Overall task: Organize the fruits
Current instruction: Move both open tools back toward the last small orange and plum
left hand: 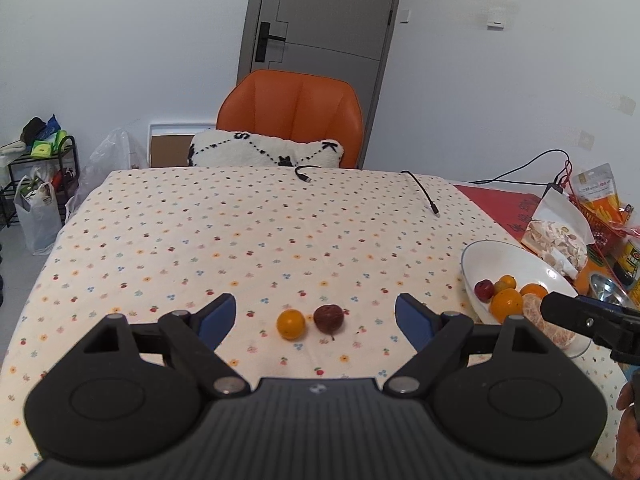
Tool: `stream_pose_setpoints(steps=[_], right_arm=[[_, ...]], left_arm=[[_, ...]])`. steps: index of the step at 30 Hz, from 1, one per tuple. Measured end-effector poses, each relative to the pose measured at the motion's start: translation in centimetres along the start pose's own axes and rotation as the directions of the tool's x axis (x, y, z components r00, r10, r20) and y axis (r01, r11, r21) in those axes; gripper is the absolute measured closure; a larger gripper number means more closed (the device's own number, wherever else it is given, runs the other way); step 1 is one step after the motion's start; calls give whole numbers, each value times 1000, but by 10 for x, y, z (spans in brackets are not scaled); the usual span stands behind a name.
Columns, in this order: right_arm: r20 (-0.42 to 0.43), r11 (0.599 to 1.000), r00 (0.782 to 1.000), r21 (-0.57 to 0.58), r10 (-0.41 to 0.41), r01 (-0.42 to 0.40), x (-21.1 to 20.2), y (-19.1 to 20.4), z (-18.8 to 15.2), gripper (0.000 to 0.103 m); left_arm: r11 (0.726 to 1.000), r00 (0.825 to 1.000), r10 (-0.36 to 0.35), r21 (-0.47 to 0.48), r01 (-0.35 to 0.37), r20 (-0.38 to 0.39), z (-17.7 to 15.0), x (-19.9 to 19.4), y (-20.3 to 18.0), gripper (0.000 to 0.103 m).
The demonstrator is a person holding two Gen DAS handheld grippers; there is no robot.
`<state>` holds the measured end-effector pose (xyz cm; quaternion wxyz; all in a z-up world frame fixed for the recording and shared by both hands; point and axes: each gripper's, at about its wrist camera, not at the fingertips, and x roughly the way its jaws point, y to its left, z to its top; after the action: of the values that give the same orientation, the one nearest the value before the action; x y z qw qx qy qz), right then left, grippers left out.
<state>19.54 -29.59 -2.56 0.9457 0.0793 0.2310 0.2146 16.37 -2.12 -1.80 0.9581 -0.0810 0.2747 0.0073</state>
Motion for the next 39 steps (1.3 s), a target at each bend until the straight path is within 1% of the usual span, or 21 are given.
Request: stream_pose_setpoints(steps=[8,13,23,26,29,31,32,34,35,37,39], right_arm=[[-12,1000,1000,-4,22,-22,10,17,-3,0],[-20,999,999,-20,42,-43,17,27,-4,0],[-37,996,997,-50,71,-73,34,45,-8,0],[-50,996,996,-48,78,-81,40,47,-9,3],[-65,995,995,-49,78,-81,48,49,-11,10],[-83,995,993,-46,82,-86,53,49,-11,19],[-90,995,992,-44,85,-89,55,49,-12,20],[-100,994,991,-42,92,-97,59,50,-14,26],[-105,994,990,-43,97,-102,61,51,-14,27],[-117,993,988,-45,102,-108,66,52,-15,35],[-133,993,985,-41,108,-114,71,52,-16,42]], left_arm=[[1000,1000,22,-10,-22,-4,-2,-1,13,17],[999,1000,9,-33,-9,-25,-5,2,19,18],[998,999,30,-46,-31,-15,-11,6,26,18],[998,999,30,-59,-31,-19,-13,11,28,19],[997,999,23,-78,-26,-29,-15,17,30,22],[996,999,19,-82,-21,-30,-17,20,30,27],[997,999,16,-81,-19,-31,-17,22,30,28],[997,999,12,-81,-15,-36,-18,26,29,35],[997,999,10,-82,-13,-39,-18,28,29,37],[996,999,7,-85,-10,-45,-19,32,29,42],[996,999,2,-85,-5,-46,-20,36,28,44]])
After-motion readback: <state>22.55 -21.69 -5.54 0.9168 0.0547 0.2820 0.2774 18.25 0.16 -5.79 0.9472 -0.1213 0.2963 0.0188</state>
